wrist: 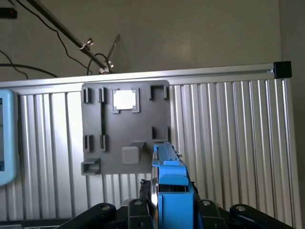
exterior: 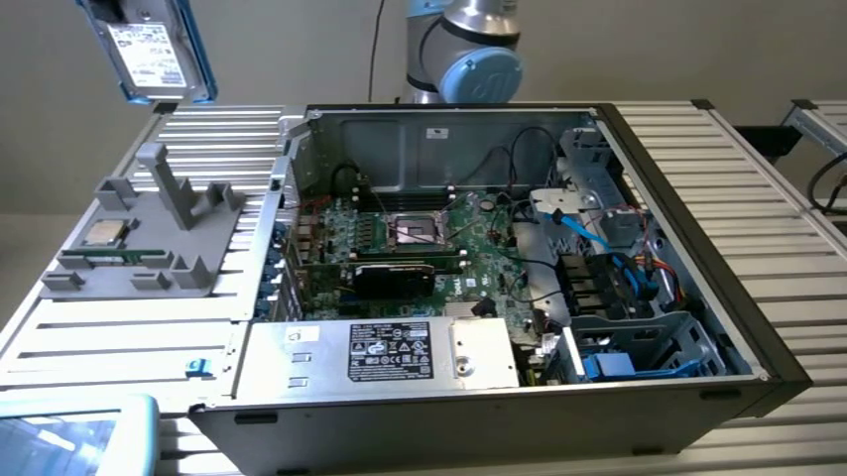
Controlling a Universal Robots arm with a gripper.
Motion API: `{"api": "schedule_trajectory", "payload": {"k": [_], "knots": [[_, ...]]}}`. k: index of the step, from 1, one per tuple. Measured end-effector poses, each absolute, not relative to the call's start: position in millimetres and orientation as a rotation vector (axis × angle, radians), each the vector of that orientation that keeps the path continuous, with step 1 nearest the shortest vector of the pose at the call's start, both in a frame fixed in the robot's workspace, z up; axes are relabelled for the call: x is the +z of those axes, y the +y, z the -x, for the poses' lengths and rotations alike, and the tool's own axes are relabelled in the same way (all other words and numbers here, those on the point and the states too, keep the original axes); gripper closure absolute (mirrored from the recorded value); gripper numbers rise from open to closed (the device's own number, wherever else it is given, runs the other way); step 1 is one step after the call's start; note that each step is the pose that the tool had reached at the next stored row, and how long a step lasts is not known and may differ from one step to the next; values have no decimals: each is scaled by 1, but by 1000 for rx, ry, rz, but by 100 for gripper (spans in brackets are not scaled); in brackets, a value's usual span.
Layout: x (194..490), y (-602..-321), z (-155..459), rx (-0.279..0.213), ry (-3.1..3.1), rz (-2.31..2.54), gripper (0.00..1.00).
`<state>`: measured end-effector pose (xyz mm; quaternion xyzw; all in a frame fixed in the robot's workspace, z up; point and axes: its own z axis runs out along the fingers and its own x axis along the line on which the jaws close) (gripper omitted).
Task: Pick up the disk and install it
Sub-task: 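Pick up the disk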
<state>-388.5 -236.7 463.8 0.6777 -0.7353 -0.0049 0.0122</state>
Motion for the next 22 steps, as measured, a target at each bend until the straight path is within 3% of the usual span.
{"api": "schedule_trajectory", "payload": {"k": [22], "knots": [[477,-275,331,-16,-2293,-2113,63]]}}
